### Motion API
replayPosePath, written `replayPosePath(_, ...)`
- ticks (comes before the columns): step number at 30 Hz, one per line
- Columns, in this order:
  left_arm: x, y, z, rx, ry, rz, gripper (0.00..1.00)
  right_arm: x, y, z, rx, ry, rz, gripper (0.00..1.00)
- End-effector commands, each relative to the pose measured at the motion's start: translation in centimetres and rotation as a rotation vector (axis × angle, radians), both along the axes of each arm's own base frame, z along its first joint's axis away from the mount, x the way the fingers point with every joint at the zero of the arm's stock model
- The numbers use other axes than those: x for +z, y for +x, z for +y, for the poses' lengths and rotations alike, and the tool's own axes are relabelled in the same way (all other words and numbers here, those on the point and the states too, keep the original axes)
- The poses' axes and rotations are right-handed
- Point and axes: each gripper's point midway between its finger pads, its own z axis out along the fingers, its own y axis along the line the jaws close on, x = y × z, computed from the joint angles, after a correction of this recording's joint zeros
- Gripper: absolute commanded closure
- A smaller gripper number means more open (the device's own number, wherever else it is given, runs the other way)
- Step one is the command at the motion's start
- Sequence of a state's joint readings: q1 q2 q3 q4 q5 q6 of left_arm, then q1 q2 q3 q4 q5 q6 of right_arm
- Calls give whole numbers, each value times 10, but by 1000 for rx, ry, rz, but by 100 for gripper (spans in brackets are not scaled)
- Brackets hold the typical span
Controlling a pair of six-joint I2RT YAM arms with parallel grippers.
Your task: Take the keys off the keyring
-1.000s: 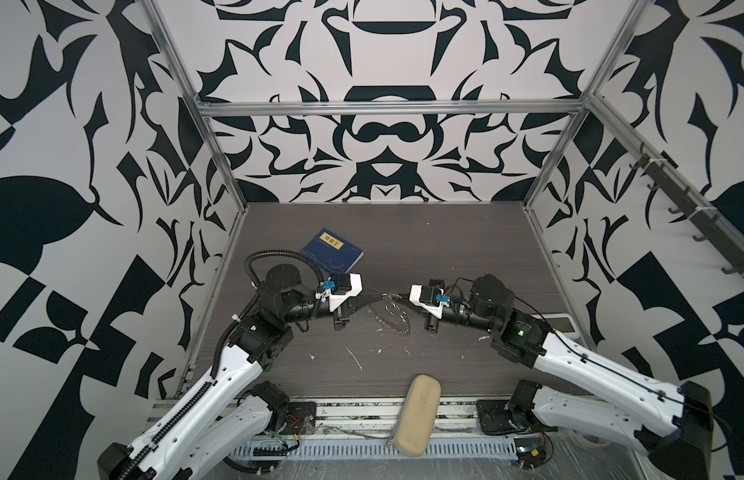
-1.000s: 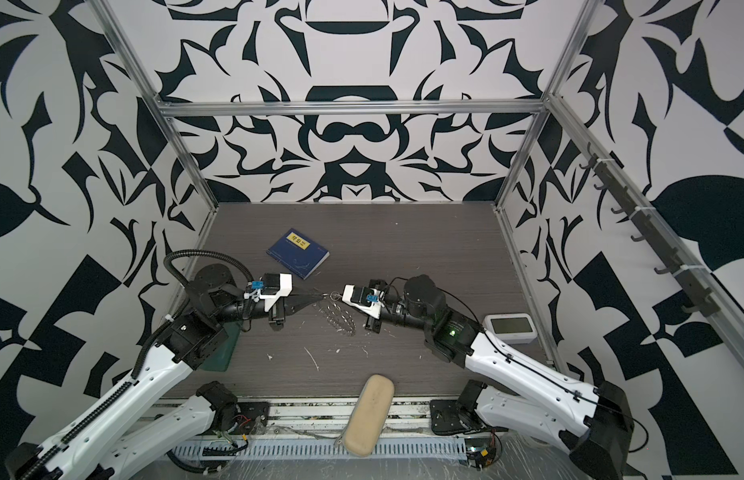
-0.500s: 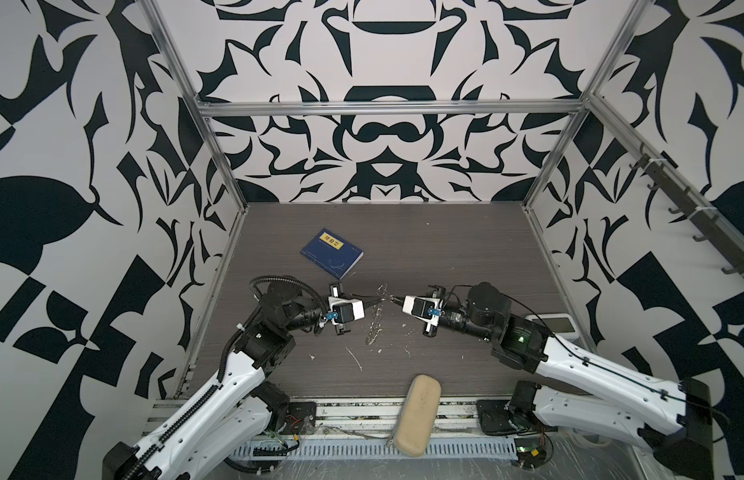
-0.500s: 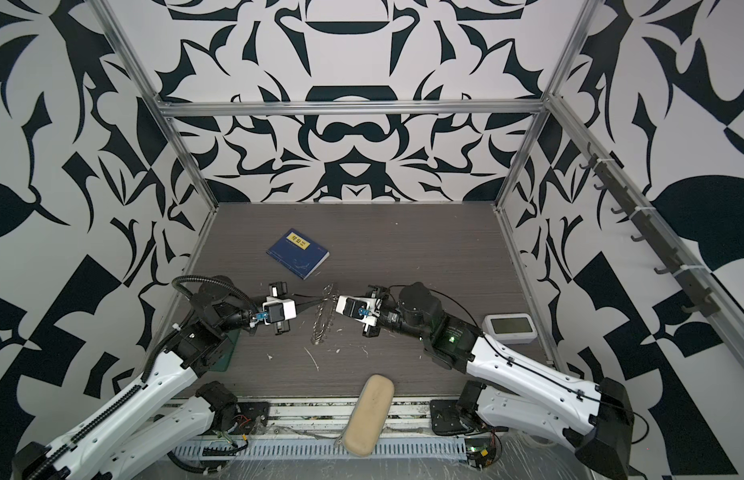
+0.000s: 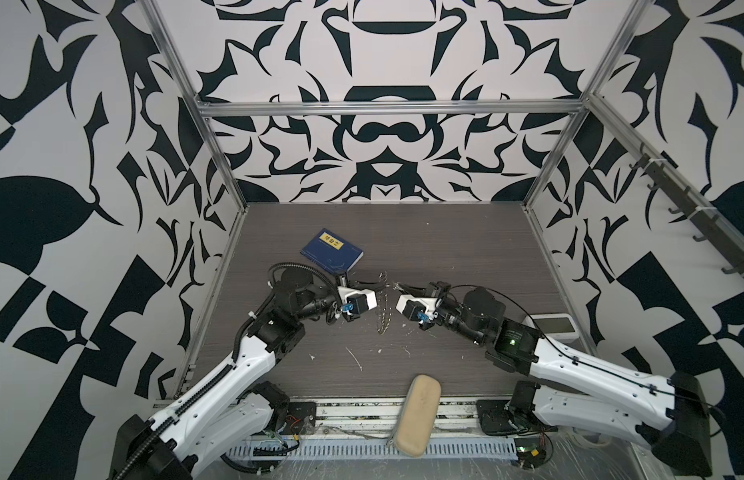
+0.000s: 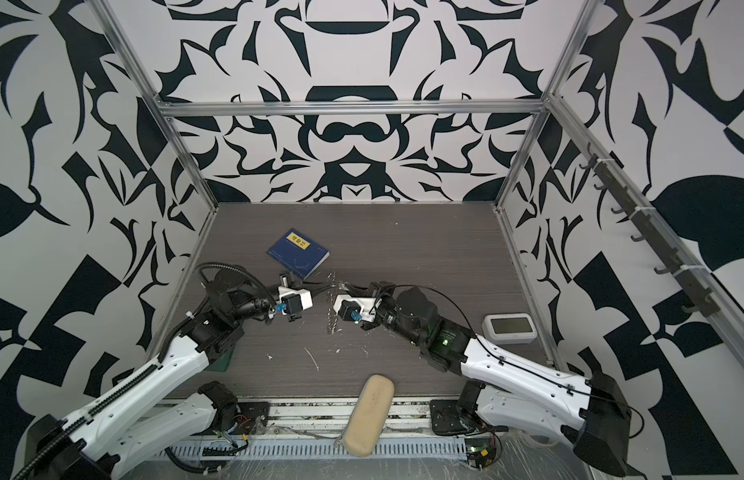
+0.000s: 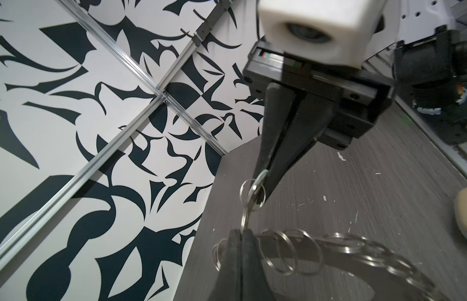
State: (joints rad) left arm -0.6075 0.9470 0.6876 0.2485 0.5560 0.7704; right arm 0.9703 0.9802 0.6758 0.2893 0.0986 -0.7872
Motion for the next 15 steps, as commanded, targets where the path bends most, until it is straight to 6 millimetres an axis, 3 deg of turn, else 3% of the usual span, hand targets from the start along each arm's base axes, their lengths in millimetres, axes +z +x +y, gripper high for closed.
replayPosePath(1, 23, 32, 8, 154, -56, 16, 100, 32, 21, -12, -135, 1, -149, 100)
replayPosePath(7, 24, 49, 10, 216, -94, 78, 100, 39, 37, -15, -186, 9, -189, 100)
replayPosePath(15, 35, 69, 25, 325, -164, 246, 100, 52, 57, -36, -240, 62, -176, 100)
